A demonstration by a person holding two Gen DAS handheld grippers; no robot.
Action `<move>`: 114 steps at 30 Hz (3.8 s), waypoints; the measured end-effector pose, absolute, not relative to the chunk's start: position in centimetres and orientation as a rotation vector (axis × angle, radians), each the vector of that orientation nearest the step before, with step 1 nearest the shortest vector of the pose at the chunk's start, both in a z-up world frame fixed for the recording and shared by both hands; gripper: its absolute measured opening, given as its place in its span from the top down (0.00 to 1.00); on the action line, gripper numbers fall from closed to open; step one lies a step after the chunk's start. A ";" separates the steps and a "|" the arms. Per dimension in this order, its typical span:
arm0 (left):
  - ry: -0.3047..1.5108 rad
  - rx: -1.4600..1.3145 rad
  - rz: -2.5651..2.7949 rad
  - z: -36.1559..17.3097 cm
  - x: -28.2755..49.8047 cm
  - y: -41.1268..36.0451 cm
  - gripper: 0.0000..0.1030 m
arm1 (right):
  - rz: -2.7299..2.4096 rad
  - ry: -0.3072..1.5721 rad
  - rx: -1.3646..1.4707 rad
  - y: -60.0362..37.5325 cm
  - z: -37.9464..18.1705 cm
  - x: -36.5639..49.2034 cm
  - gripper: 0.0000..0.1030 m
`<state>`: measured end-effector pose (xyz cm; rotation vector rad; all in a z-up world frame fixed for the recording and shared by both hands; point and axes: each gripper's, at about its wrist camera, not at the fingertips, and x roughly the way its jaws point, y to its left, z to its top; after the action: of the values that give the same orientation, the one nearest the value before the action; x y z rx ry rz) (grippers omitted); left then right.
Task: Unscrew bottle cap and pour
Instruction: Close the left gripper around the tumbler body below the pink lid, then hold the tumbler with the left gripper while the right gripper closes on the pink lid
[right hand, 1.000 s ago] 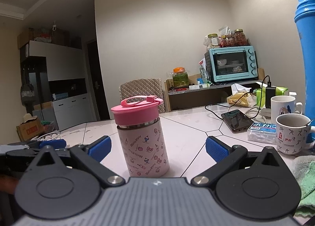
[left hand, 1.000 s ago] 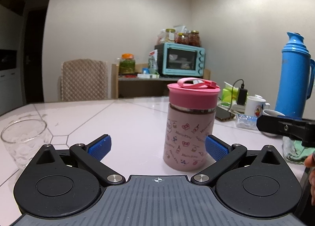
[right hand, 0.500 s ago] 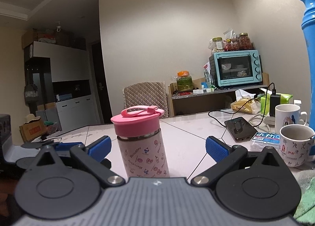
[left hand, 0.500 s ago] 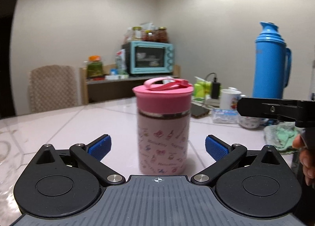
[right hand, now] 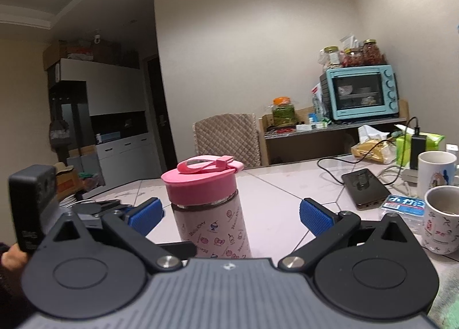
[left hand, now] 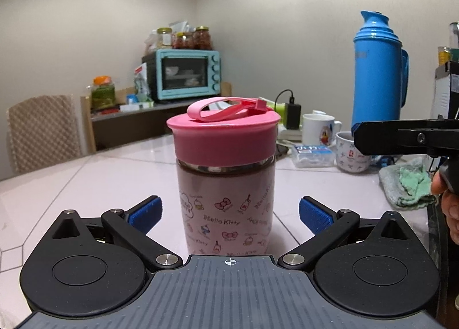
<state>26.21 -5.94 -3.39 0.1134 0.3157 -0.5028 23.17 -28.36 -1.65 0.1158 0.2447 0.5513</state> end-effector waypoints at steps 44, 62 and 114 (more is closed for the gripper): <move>0.342 0.107 -0.573 -4.5 31.3 -6.7 0.13 | 0.691 0.250 0.105 -27.5 -2.4 27.5 0.00; 0.310 0.114 -0.501 -3.1 29.4 -4.6 0.13 | 0.702 0.223 0.089 -26.8 -1.3 26.0 0.00; 0.340 0.081 -0.388 -4.1 25.6 2.1 0.13 | 0.778 0.270 -0.052 -14.2 -1.0 26.0 0.00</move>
<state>25.55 2.12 -4.08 0.0805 0.3397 -0.3877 25.96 -14.19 -1.01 -0.0524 0.2698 0.7776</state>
